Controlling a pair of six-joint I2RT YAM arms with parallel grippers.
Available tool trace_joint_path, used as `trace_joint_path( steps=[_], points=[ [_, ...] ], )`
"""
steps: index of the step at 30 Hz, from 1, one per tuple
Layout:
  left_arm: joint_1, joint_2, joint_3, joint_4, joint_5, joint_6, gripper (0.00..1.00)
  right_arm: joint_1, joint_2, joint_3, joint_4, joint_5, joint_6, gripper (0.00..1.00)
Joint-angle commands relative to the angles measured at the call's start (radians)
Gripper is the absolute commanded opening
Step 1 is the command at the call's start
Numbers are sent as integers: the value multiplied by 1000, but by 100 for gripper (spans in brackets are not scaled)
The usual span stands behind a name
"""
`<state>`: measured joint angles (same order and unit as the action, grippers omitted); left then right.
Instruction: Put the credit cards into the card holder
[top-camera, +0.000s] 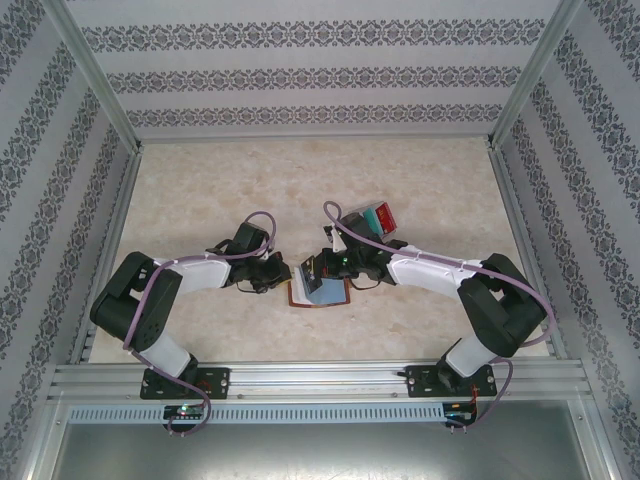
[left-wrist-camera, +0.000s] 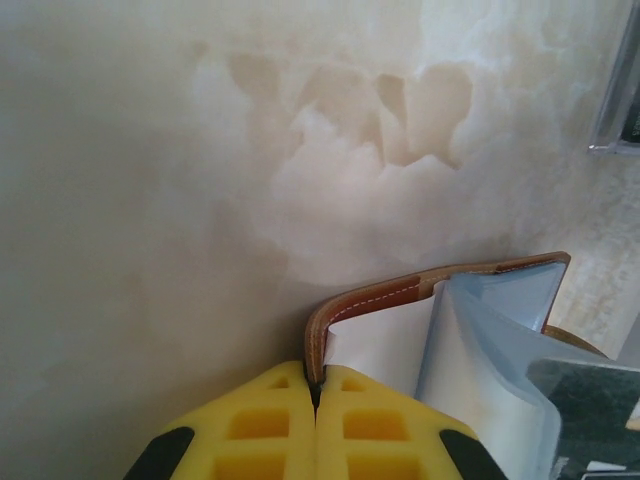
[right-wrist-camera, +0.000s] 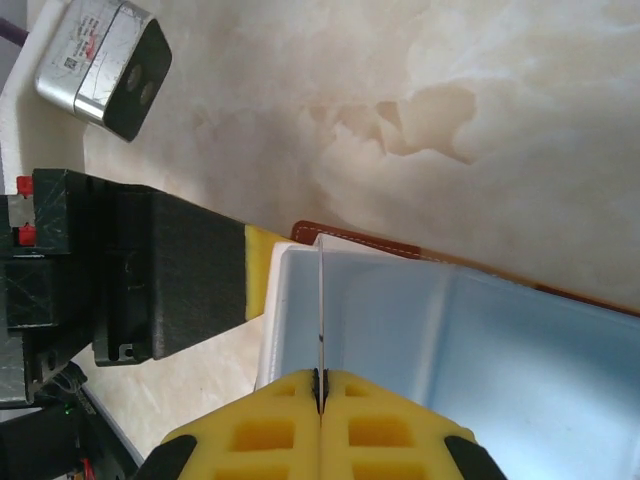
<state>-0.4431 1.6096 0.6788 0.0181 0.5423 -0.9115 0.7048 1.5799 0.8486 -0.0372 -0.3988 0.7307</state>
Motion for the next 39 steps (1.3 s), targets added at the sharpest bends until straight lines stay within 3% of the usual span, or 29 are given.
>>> trace_joint_path(
  steps=[1, 7, 12, 14, 16, 19, 21, 25, 27, 28, 32, 35, 39],
  points=[
    [-6, 22, -5, 55, -7, -33, 0, 5, 33, 5, 3, 10, 10, 0],
    [-29, 50, -14, 134, -17, -73, 0, 8, 83, -1, -15, 23, 6, 0],
    [-31, 41, -16, 115, -45, -66, 1, 11, 26, -34, -78, 121, -14, 0],
    [-31, 29, -10, 72, -61, -50, 14, 10, 11, -53, -75, 143, -16, 0],
    [-31, 18, -15, 58, -70, -40, 15, 7, 23, -53, -54, 105, -30, 0],
    [-31, -4, -14, 25, -76, -26, 33, 12, 50, -35, -36, 60, -21, 0],
    [-31, -36, -20, -1, -93, -21, 37, 13, 59, -26, -52, 84, -16, 0],
    [-34, -109, -37, -45, -137, -21, 61, 10, 57, -33, -54, 112, -11, 0],
    [-43, -150, -37, -67, -156, -17, 64, 9, 58, -34, -52, 108, -8, 0],
    [-48, -163, -33, -58, -150, -15, 62, 7, 58, -34, -49, 102, -7, 0],
    [-79, -163, 1, 14, -68, -24, 30, 7, 57, -42, -38, 101, 1, 0],
    [-91, -115, 18, 71, -32, -62, 19, 3, 60, -45, -33, 98, 7, 0],
    [-106, -28, 2, 205, 24, -132, 14, 1, 60, -42, -29, 95, 12, 0]
  ],
)
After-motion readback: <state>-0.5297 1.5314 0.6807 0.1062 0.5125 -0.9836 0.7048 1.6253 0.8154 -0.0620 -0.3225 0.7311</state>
